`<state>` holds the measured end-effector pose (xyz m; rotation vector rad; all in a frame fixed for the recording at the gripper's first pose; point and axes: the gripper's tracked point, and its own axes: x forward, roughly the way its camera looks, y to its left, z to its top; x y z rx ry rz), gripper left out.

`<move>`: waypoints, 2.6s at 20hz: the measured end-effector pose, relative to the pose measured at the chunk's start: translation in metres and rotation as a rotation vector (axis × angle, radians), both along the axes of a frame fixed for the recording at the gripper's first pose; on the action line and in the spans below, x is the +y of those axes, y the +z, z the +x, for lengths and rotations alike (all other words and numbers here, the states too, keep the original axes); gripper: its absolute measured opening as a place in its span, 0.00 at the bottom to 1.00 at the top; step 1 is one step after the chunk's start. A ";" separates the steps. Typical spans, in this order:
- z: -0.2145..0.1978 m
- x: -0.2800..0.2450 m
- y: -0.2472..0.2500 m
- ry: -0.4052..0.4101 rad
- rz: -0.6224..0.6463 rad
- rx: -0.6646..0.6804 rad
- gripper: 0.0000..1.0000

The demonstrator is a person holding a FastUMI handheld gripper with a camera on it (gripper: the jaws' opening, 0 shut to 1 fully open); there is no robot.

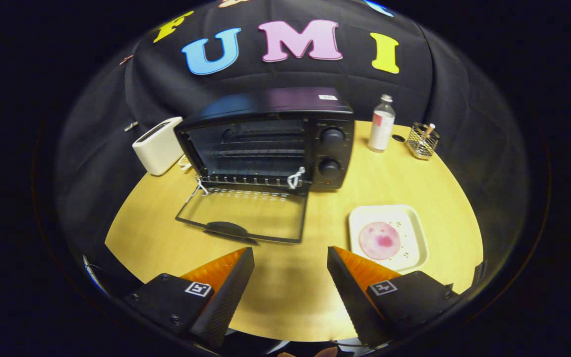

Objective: Open the toaster oven, put the food inside, and close the toaster oven door.

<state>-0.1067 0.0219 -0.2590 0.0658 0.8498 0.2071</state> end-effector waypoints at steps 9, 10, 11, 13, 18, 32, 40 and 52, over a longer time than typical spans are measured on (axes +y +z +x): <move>0.037 -0.158 -0.033 -0.060 -0.039 0.209 0.99; 0.040 -0.168 -0.042 -0.051 -0.038 0.248 0.99; 0.042 -0.176 -0.052 -0.039 -0.038 0.288 0.99; 0.045 -0.185 -0.068 -0.006 -0.020 0.360 0.89; 0.052 -0.185 -0.103 0.041 0.046 0.506 0.76; 0.050 -0.172 -0.129 0.028 0.233 0.657 0.06; 0.056 -0.155 -0.109 0.045 0.502 0.606 0.05; 0.033 -0.132 -0.067 0.009 0.688 0.566 0.05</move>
